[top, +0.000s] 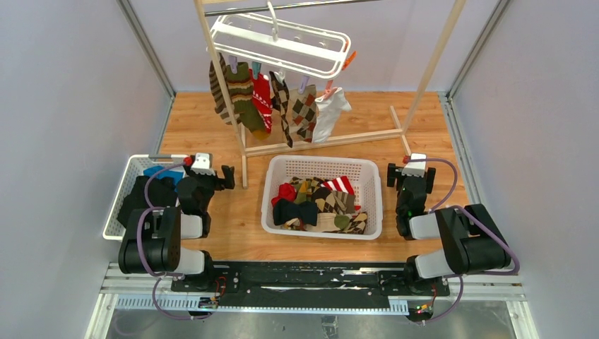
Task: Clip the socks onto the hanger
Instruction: Reset both arms
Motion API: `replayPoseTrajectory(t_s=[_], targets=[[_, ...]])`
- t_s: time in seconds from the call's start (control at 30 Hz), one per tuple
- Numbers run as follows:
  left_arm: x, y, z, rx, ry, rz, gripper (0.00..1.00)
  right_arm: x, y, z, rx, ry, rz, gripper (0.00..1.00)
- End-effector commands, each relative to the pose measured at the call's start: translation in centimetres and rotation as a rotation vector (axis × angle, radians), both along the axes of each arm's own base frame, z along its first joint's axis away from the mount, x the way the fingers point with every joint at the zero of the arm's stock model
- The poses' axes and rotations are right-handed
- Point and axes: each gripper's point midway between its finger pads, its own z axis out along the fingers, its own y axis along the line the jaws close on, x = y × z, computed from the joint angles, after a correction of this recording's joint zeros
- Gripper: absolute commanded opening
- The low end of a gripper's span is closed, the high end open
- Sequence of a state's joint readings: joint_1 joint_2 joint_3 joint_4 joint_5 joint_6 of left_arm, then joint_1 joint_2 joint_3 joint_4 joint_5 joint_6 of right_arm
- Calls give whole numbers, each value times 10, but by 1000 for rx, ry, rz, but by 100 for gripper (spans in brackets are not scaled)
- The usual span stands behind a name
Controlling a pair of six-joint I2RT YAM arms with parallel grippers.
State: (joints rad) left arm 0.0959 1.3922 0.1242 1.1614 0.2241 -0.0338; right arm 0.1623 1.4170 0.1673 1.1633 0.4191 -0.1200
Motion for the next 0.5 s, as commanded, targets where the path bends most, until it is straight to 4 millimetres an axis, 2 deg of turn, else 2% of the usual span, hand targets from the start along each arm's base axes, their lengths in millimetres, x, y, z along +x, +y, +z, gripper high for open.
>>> replayPoseTrajectory(t_s=[0.0,0.47], targets=[[13,4,17,42,-51,39,100,1,-6,1,-23,0,-30,89],[12,3,17,42,-51,35,100,6,-8,-3,9,22,-8,91]])
